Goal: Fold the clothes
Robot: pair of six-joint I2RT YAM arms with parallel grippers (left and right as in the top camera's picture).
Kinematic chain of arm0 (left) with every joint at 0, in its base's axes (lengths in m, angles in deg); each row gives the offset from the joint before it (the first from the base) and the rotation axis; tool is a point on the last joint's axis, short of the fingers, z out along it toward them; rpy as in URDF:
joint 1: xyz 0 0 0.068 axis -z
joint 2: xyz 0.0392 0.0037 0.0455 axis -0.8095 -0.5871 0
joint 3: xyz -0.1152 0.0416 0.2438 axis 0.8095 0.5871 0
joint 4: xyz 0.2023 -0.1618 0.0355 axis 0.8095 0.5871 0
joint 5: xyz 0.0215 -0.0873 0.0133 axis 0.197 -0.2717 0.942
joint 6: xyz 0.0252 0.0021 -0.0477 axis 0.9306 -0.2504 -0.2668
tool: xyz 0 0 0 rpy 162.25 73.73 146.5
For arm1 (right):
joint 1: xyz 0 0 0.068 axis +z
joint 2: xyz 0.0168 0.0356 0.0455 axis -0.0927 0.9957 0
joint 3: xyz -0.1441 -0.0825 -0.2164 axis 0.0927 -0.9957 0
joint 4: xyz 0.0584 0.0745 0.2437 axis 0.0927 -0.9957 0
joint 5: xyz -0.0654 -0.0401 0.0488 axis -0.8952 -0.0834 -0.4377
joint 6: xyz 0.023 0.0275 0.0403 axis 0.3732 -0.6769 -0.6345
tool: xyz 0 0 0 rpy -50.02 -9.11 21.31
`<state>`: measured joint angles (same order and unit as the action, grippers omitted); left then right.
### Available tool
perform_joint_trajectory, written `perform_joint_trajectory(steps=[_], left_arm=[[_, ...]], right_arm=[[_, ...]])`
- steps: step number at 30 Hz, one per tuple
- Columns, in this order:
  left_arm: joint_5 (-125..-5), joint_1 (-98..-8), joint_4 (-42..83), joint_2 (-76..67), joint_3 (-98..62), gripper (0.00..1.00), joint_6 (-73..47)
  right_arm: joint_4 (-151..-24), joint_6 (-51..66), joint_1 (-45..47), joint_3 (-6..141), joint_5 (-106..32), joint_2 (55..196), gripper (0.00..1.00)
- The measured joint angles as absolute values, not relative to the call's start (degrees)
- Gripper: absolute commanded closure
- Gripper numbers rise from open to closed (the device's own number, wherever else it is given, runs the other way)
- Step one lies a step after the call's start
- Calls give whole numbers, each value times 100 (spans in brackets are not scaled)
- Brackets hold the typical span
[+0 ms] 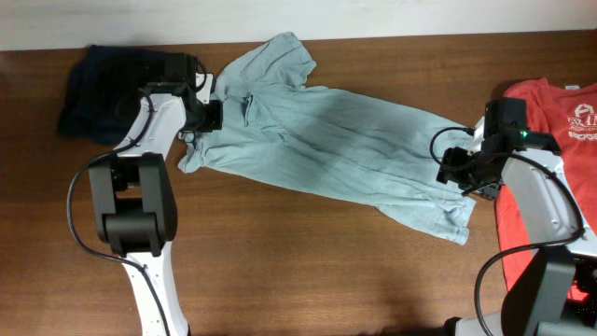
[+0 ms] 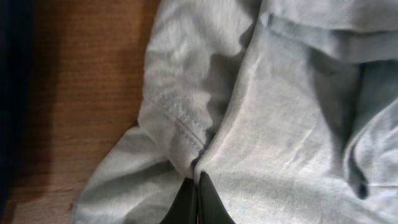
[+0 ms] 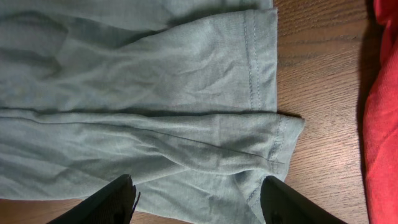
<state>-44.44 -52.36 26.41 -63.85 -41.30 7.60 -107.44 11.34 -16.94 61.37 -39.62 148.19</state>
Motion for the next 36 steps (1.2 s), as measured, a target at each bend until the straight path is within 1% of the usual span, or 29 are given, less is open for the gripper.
perform_joint_trajectory(steps=[7,18,20,22,23,26,27,30,31,36], left_arm=[[-4394,-5236,2731,-6385,-4414,99,779],[-3904,-5236,2762,-6385,-4416,99,782],[-3878,-5236,2766,-6385,-4418,100,782],[-3869,-5236,2794,-6385,-4418,99,779],[-3858,-5236,2812,-6385,-4418,99,779],[-3841,-5236,2849,-6385,-4418,99,782],[-3837,-5236,2849,-6385,-4418,99,782],[-3837,-5236,2851,-6385,-4418,99,779],[-3837,-5236,2851,-6385,-4418,99,779],[-3837,-5236,2851,-6385,-4420,99,779]], right_arm=[[-10744,1132,-1694,6137,-3962,14819,30],[-10744,1136,-1694,6137,-3962,14819,30],[-10744,1134,-1694,6137,-3962,14819,32],[-10744,1153,-1694,6137,-3967,14819,41],[-10744,1173,-1694,6137,-3971,14819,49],[-10687,1204,-1694,6137,-4017,14835,68],[-10643,1175,-1694,6137,-4030,14865,76],[-10423,1215,-1694,6137,-4054,15086,93],[-10289,1169,-1694,6137,-4054,15224,96],[-9776,1215,-1694,6137,-4052,15877,96]])
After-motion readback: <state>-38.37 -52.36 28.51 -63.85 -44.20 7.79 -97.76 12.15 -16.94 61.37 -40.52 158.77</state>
